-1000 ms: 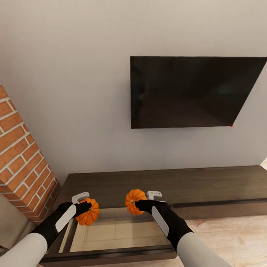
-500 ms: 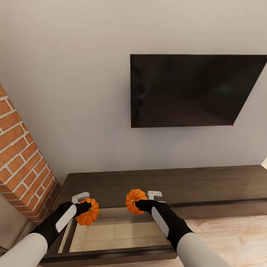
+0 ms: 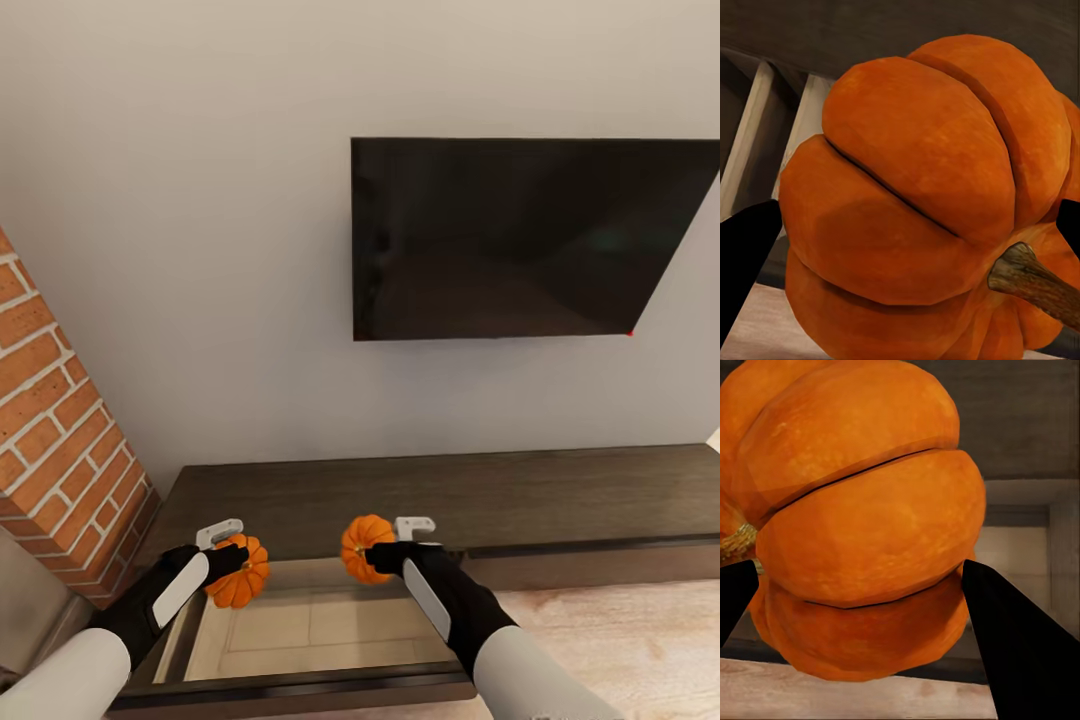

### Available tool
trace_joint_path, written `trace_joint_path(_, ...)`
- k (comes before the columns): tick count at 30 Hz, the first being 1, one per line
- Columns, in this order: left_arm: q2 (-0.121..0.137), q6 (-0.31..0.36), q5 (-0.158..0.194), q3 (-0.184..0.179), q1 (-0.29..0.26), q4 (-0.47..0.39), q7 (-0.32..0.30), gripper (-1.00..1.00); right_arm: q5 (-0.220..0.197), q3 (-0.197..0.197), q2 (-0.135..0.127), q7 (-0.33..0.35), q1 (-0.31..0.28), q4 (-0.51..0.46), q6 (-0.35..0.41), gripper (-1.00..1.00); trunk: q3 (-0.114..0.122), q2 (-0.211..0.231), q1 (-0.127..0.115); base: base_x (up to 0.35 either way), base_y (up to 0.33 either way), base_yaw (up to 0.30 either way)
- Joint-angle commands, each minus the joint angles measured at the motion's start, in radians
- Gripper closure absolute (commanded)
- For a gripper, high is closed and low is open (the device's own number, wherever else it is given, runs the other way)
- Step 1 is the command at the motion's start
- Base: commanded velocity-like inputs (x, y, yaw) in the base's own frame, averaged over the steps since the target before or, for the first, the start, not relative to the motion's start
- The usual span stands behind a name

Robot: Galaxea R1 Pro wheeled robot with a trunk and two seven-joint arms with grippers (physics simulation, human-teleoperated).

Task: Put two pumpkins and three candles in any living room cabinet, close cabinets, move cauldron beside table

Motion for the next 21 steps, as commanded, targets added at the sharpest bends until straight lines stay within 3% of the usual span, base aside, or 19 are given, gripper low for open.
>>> trace_joint_path(1, -0.003, 0.001, 0.008, -0.008, -0.001, -0.001, 0.010, 1.00, -0.016, 0.008, 0.000, -0.031, -0.005, -0.002, 0.014, 1.00, -0.004, -0.008, 0.004, 0.000, 0.000, 0.000)
trace_joint_path(3, -0.013, 0.001, 0.008, -0.009, -0.001, 0.001, 0.019, 1.00, -0.017, 0.010, 0.002, -0.053, -0.008, -0.002, 0.027, 1.00, -0.011, -0.022, 0.012, 0.000, 0.000, 0.000)
trace_joint_path(10, -0.061, -0.003, 0.006, -0.031, -0.001, 0.004, 0.144, 1.00, -0.016, 0.012, 0.003, -0.090, -0.012, -0.001, 0.044, 1.00, -0.033, -0.071, 0.039, 0.000, 0.000, 0.000)
trace_joint_path(18, -0.069, -0.009, 0.006, -0.041, -0.001, 0.005, 0.163, 1.00, -0.017, 0.018, 0.012, -0.178, -0.012, 0.001, 0.044, 1.00, -0.058, -0.127, 0.069, 0.000, 0.000, 0.000)
trace_joint_path(21, -0.070, -0.009, 0.006, -0.041, -0.001, 0.006, 0.163, 1.00, -0.021, 0.054, 0.012, -0.183, -0.012, 0.002, 0.043, 1.00, -0.067, -0.148, 0.081, 0.000, 0.000, 0.000)
